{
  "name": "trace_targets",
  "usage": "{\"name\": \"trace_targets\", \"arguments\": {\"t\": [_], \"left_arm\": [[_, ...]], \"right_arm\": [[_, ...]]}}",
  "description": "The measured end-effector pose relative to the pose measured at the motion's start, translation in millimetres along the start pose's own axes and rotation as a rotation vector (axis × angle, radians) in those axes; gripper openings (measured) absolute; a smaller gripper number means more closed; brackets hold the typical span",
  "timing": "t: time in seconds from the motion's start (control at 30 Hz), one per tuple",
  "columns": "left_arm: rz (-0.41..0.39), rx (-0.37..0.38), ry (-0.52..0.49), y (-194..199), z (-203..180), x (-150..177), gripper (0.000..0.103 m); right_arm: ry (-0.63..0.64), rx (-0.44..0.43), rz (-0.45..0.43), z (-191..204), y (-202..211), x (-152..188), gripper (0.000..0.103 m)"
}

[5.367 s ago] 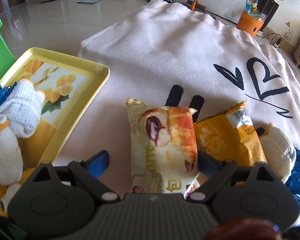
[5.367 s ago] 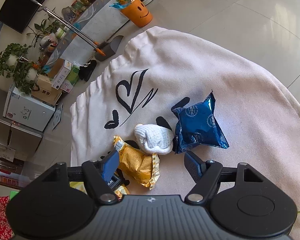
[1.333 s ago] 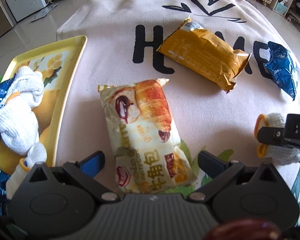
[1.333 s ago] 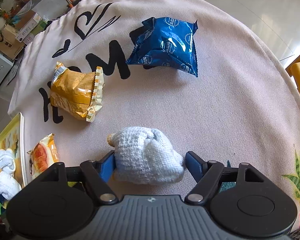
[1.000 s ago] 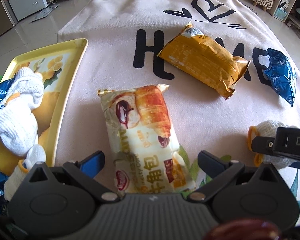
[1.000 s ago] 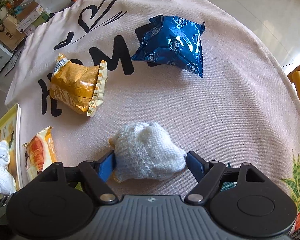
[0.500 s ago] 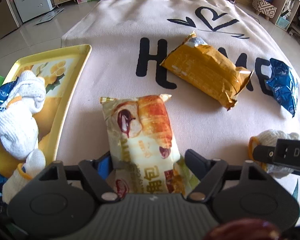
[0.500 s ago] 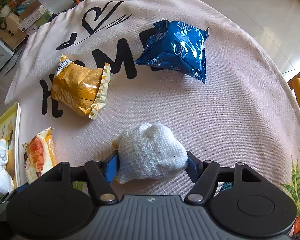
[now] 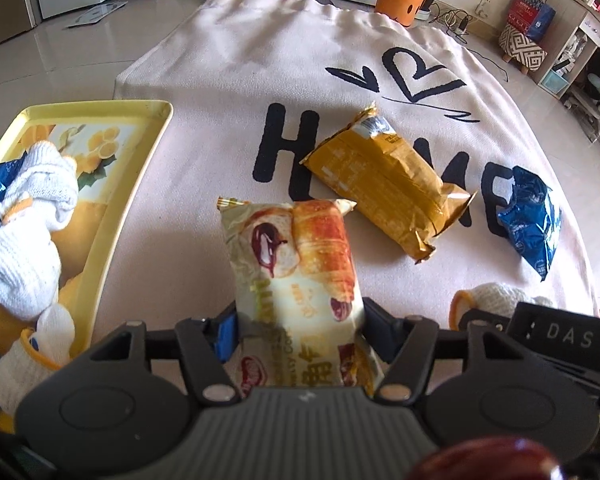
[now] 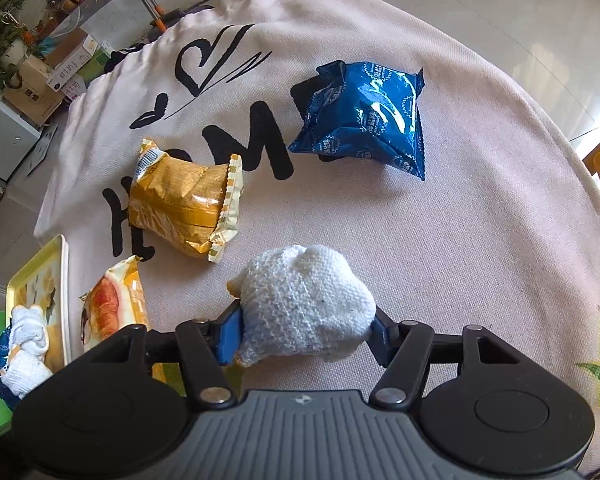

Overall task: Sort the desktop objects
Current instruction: 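Carry croissant packet with left tool while right tool carries sock toward yellow tray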

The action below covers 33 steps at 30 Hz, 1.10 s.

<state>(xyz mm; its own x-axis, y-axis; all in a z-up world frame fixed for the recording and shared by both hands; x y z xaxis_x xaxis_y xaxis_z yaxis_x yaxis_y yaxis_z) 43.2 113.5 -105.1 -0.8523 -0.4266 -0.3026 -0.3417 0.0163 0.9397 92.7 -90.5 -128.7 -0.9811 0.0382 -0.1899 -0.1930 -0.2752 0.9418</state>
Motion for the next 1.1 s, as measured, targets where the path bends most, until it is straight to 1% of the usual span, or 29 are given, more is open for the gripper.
{"name": "trace_targets", "arguments": {"t": [0.3, 0.5, 0.6, 0.67, 0.77, 0.87, 1.0, 1.1], "left_arm": [[-0.031, 0.005, 0.124, 11.8, 20.3, -16.8, 0.061], [-0.09, 0.005, 0.174, 30.3, 34.7, -31.1, 0.061], [-0.099, 0.007, 0.211, 37.1, 45.5, -39.3, 0.061], [-0.1, 0.01, 0.228, 41.9, 53.9, -45.4, 0.061], [-0.128, 0.006, 0.258, 52.8, 68.9, -55.1, 0.061], [-0.141, 0.02, 0.306, 62.7, 90.0, -66.1, 0.061], [-0.161, 0.006, 0.322, 73.4, 113.1, -78.3, 0.061], [-0.157, -0.002, 0.308, 78.4, 128.1, -86.2, 0.061]], "right_arm": [[0.018, -0.06, -0.013, 11.4, 6.0, 1.1, 0.062], [0.057, -0.082, -0.009, 25.4, 4.9, 5.2, 0.062], [0.084, -0.095, -0.013, 32.9, 6.5, 9.0, 0.062], [0.103, -0.128, -0.01, 39.4, 7.1, 11.1, 0.062], [0.141, -0.177, -0.015, 51.8, 8.9, 15.1, 0.062], [0.19, -0.223, -0.013, 67.4, 11.2, 21.0, 0.062], [0.235, -0.293, -0.002, 89.0, 12.8, 29.6, 0.062], [0.279, -0.329, 0.0, 104.0, 13.5, 36.6, 0.062]]}}
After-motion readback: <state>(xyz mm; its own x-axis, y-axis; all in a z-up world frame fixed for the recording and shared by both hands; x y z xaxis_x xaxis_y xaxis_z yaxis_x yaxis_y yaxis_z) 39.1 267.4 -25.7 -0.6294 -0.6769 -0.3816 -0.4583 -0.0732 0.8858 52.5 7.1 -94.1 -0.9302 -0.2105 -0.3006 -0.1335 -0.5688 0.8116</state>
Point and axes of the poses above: each gripper's, at about its wrist camera, not at the fingertips, and y roughly against the way its jaws point, z to its left, x to its underside, the point moved 1 cm from there along -y, roughly the way its jaws point, and after that the axes turned 8 degrees about z, right-handed, at the moved point
